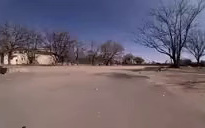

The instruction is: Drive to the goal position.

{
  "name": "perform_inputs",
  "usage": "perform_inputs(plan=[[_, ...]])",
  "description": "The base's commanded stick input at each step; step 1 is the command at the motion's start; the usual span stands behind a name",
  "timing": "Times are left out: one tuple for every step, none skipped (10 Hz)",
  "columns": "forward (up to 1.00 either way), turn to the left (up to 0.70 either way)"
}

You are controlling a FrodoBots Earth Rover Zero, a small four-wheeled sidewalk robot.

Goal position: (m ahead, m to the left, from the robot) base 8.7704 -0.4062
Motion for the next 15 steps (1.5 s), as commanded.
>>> perform_inputs(plan=[[1.0,0.0],[1.0,0.0],[1.0,0.0],[1.0,0.0],[1.0,0.0],[1.0,0.0],[1.0,0.0],[1.0,0.0],[1.0,0.0],[1.0,0.0],[1.0,0.0],[1.0,0.0],[1.0,0.0],[1.0,0.0],[1.0,0.0]])
